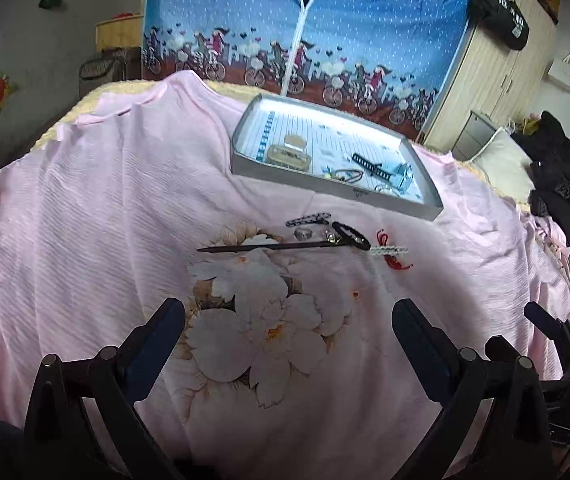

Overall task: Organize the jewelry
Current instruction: 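Withdraw both open tools from the tray back toward the pile, then close right tool on the white hair clip while left tool grasps the black beaded hair tie, then carry the white clip into the tray with right tool while left tool carries the hair tie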

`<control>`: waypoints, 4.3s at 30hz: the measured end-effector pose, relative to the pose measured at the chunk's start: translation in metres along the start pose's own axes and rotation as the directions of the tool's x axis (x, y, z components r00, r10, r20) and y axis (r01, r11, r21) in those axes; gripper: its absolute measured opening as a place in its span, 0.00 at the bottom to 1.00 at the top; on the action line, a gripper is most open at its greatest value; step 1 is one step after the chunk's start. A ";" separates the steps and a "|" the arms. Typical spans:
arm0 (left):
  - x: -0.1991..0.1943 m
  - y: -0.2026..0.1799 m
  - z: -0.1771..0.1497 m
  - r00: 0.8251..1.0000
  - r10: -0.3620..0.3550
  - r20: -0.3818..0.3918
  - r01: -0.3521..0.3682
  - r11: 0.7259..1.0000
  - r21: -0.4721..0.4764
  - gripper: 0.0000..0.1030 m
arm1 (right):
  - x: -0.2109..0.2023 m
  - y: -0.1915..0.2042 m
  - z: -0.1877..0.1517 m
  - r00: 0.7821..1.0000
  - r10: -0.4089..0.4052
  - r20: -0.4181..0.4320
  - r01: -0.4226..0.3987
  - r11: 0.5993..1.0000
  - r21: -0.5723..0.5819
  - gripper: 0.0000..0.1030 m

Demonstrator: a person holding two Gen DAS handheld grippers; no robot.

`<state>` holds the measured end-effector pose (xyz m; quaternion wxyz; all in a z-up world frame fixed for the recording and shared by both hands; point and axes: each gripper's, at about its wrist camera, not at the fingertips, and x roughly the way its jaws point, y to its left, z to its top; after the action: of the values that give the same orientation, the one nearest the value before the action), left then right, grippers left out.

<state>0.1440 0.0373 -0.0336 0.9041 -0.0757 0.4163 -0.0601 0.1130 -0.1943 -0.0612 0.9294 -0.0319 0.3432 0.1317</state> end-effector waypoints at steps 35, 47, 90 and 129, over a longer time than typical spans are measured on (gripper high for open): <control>0.126 -0.003 0.073 0.949 -0.224 -0.220 0.246 0.966 0.078 0.78 | 0.147 -0.068 0.049 0.943 0.193 -0.270 -0.184 0.981 0.057 0.51; 0.150 -0.026 0.068 0.943 -0.225 -0.245 0.277 0.940 0.202 0.44 | 0.172 -0.037 0.060 0.943 0.235 -0.235 -0.278 0.946 -0.167 0.49; 0.130 -0.005 0.086 0.909 -0.391 -0.147 0.402 0.914 0.056 0.03 | 0.155 -0.072 0.070 0.934 0.333 -0.127 -0.322 0.942 0.099 0.15; 0.198 -0.020 0.135 0.981 -0.190 -0.041 0.192 0.979 0.073 0.17 | 0.202 -0.087 0.100 0.992 0.121 -0.041 -0.120 0.992 0.027 0.28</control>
<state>0.3735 -0.0048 -0.0901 0.8892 -0.0796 0.4196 -0.1640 0.3467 -0.2179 -0.1179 0.9127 -0.0025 0.3657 0.1825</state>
